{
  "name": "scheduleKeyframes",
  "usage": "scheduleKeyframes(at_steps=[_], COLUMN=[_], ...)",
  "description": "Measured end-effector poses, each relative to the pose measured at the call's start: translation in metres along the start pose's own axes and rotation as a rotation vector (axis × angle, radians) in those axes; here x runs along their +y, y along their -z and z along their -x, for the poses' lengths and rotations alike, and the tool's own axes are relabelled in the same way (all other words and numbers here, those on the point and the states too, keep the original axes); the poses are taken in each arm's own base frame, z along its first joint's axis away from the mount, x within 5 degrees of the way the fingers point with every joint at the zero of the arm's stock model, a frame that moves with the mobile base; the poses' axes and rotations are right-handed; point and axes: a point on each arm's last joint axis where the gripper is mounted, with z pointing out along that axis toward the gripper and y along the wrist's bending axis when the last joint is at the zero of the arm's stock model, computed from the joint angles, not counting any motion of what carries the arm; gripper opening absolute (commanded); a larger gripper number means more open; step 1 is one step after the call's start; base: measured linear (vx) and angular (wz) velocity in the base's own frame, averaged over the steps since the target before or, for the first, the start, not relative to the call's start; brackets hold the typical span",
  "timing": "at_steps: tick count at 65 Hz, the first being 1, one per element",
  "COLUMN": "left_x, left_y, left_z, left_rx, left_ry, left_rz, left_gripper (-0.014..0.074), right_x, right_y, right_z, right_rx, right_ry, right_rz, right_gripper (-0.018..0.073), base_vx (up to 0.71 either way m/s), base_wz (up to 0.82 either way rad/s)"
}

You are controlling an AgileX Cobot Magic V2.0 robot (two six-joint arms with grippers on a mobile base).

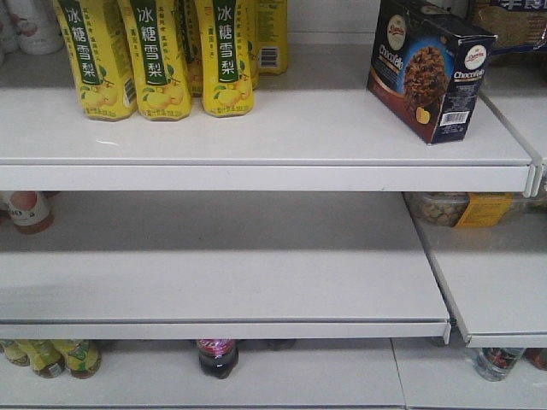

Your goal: Left arm holds basket, right arm returns cookies

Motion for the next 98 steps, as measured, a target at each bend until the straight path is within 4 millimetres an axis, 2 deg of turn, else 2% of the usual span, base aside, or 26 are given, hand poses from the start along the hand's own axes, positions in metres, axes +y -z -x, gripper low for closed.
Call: scheduleKeyframes(at_steps=[29,38,50,58,78,98], left_x=[0.000,0.000,0.000,0.000,0.000,0.000], left_y=[0.000,0.000,0.000,0.000,0.000,0.000], left_z=[0.000,0.000,0.000,0.000,0.000,0.000], left_rx=[0.000,0.000,0.000,0.000,0.000,0.000], left_ry=[0.000,0.000,0.000,0.000,0.000,0.000], left_rz=[0.000,0.000,0.000,0.000,0.000,0.000], left_gripper=[-0.0003,-0.0003,-0.0003,-0.0003,-0.0003,-0.0003], right_x=[0.000,-0.002,-0.006,-0.006,-0.005,-0.005], right_y=[0.000,0.000,-0.007,-0.011,-0.012,-0.012], right_z=[0.000,-0.002,-0.024,-0.041,-0.038,-0.038], right_rx=[0.000,0.006,0.006,-0.004,-0.059,-0.053], right_ry=[0.000,-0.009,-0.091,-0.149,-0.174,-0.074], right_rz=[0.000,-0.046,-0.167,-0.189,-0.179,-0.181], right_gripper=[-0.0006,-0.0006,-0.0006,-0.0006,-0.0006,-0.0006], base_vx=[0.00,0.00,0.00,0.00,0.00,0.00], base_wz=[0.00,0.00,0.00,0.00,0.00,0.00])
